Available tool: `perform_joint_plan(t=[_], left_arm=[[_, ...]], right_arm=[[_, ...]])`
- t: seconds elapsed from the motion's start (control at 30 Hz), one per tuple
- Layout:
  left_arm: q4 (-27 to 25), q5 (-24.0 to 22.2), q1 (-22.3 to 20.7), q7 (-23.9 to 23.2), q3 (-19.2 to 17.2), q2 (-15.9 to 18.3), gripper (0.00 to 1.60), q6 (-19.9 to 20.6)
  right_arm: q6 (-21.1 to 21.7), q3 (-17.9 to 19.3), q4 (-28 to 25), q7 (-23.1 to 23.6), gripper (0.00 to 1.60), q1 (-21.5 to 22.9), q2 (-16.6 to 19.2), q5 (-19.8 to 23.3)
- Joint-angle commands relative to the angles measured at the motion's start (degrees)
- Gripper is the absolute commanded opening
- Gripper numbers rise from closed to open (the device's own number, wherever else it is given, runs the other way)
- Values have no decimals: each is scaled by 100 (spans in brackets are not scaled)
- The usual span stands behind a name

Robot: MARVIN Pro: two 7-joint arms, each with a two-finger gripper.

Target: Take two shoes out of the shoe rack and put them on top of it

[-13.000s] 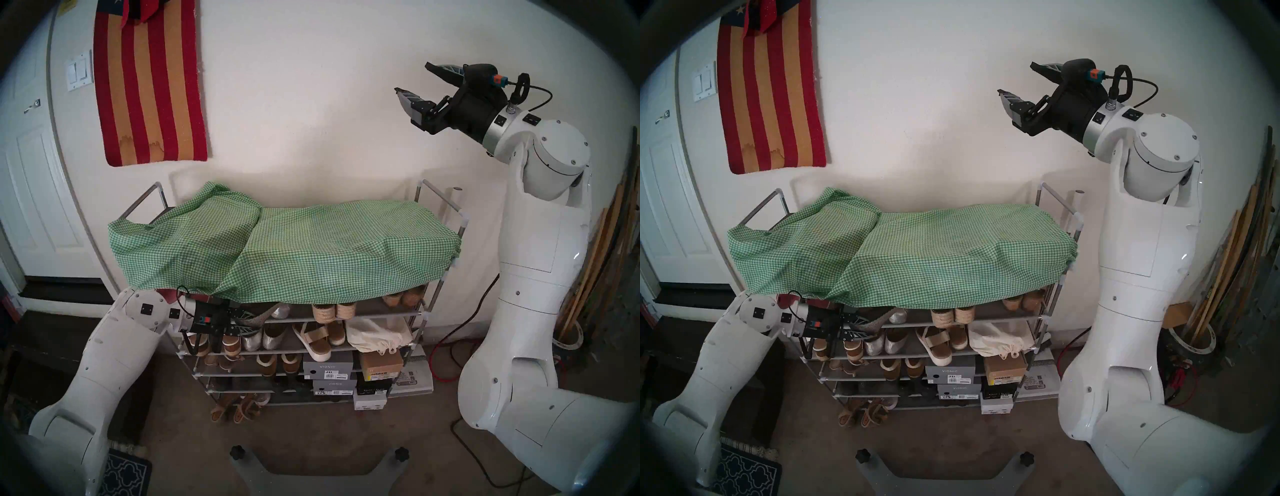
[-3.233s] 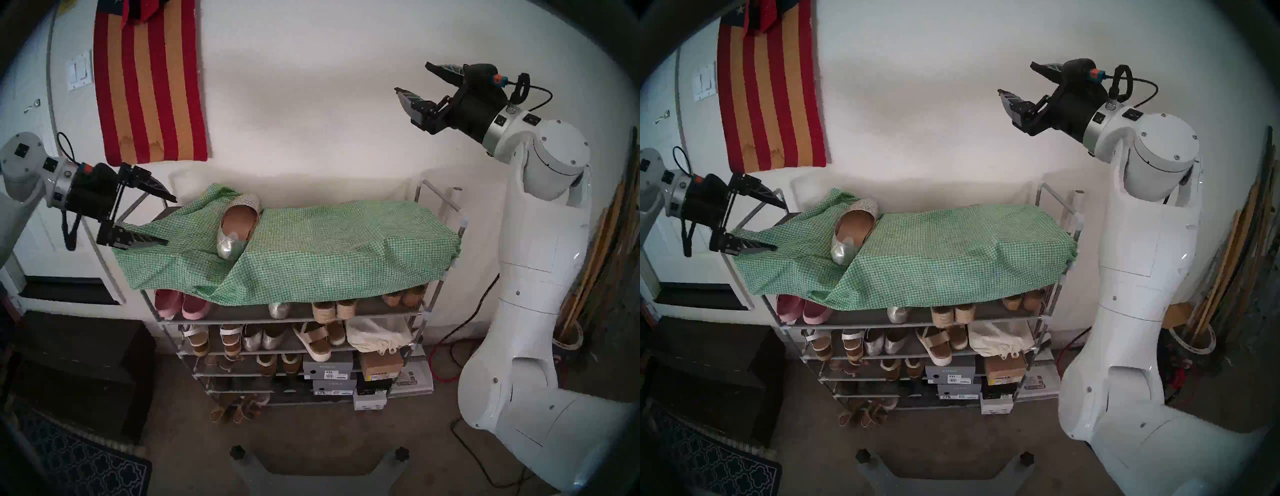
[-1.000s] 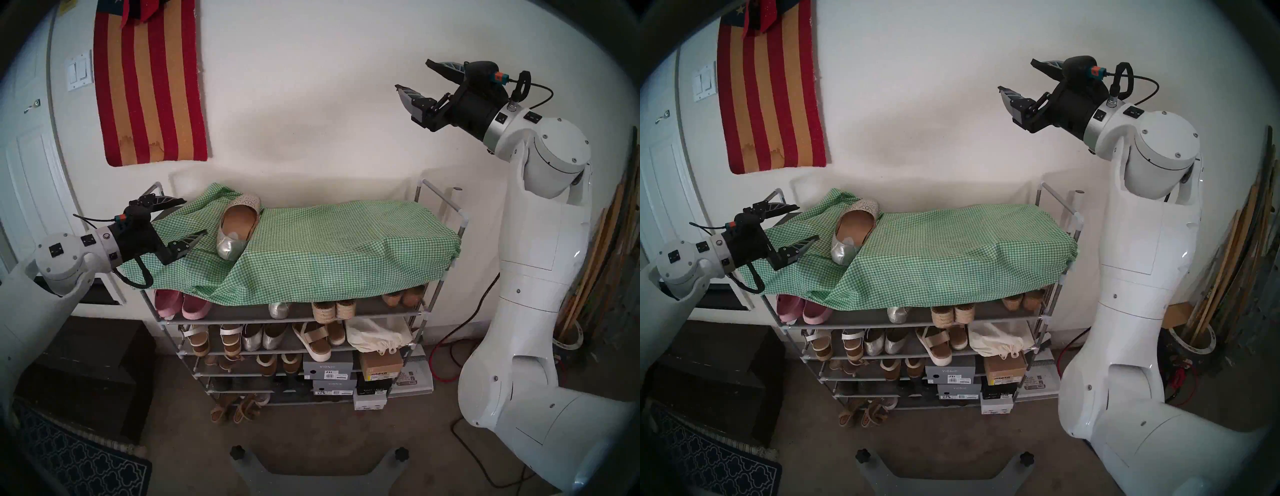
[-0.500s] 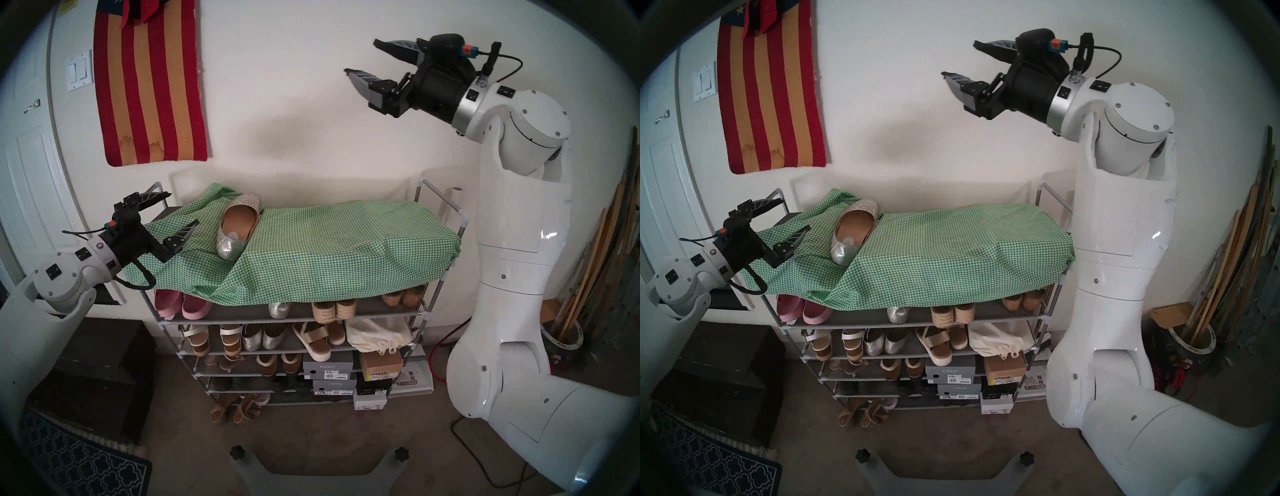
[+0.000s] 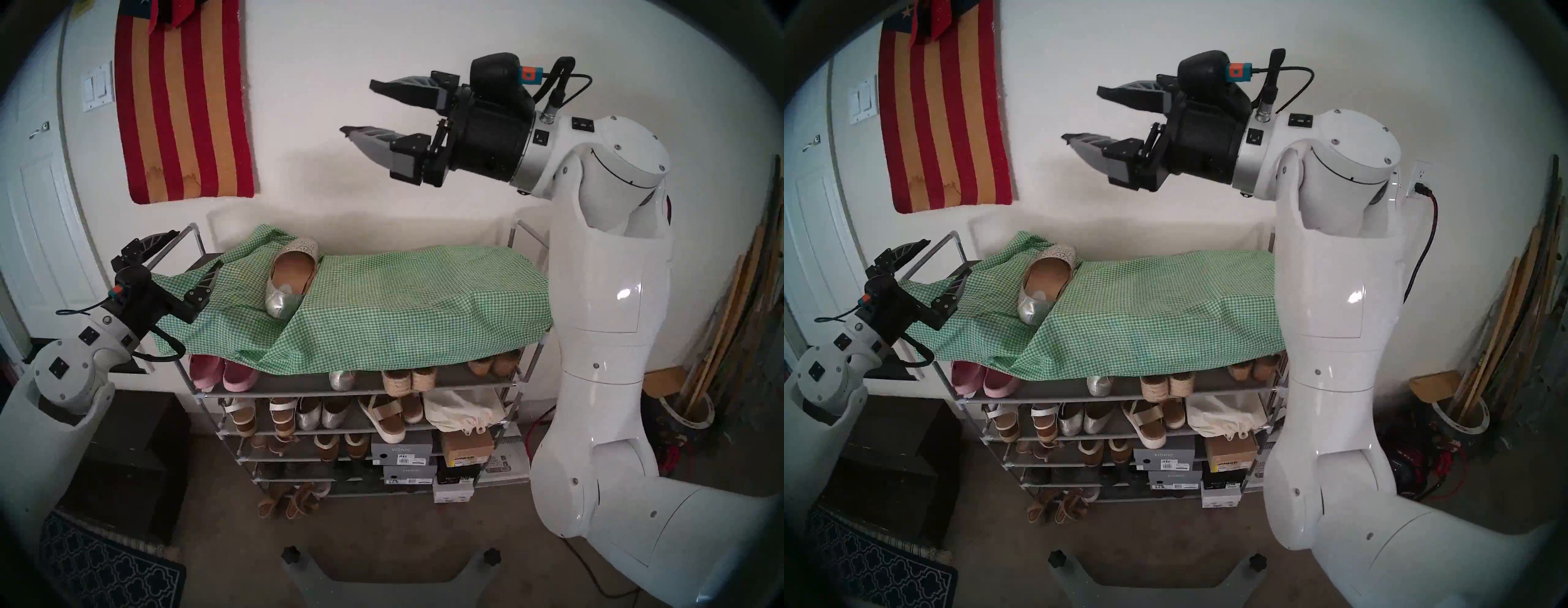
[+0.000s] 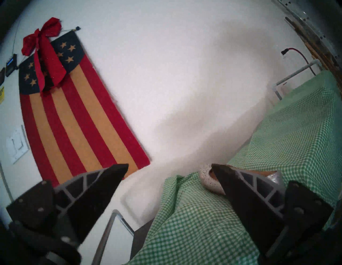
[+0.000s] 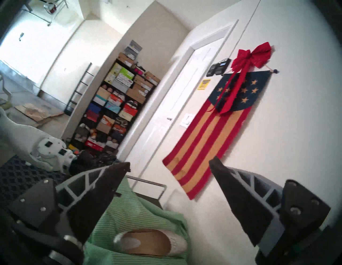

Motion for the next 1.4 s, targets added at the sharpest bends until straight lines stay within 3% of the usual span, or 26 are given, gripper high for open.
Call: perform_joint_plan(t=[0.0,0.13,0.17,0.2,0.23,0.37,0.4,0.47,0.63,0.87,0.9,1.0,1.13,1.37], left_arm=[[-422,328,623,370,-332,-555,160,-4],[-647,550,872,576,-477,-754,160,22],[-691,606,911,619,-497,-801,160,30],[-748,672,963,671,-524,-859,160,41],[-794,727,1008,714,-545,-904,160,49],[-868,823,1076,791,-570,-978,160,62],[-934,909,1134,854,-593,-1043,160,84],[-953,933,1151,873,-599,-1061,160,93],[-1101,1107,1270,1007,-646,-1193,160,182],[-1275,1336,1385,1181,-670,-1340,160,333],[-1294,1364,1395,1201,-670,-1355,160,354],[-1352,1446,1423,1266,-666,-1401,160,423],[-1361,1473,1418,1282,-655,-1412,160,445],[-1365,1507,1405,1295,-644,-1425,160,471]], right_arm=[[466,-59,-490,228,160,-624,83,126],[804,-38,-818,339,160,-897,176,222],[867,-25,-980,280,160,-1111,170,267],[1018,-85,-987,251,160,-1015,267,323],[1074,-65,-1190,138,160,-1288,273,360],[1308,-68,-1342,-55,160,-1427,446,421],[1452,-6,-1595,-289,160,-1785,557,478],[1581,-60,-1517,-319,160,-1556,707,485],[1842,-16,-1882,-689,160,-1840,909,633],[1957,96,-2369,-1105,160,-2446,1073,938],[2049,61,-2314,-1097,160,-2300,1162,991],[1791,162,-2342,-1238,160,-2593,1013,1144],[1860,-310,-2140,-1179,160,-2467,1007,1306],[1983,-969,-2367,-1129,160,-3045,1267,1433]])
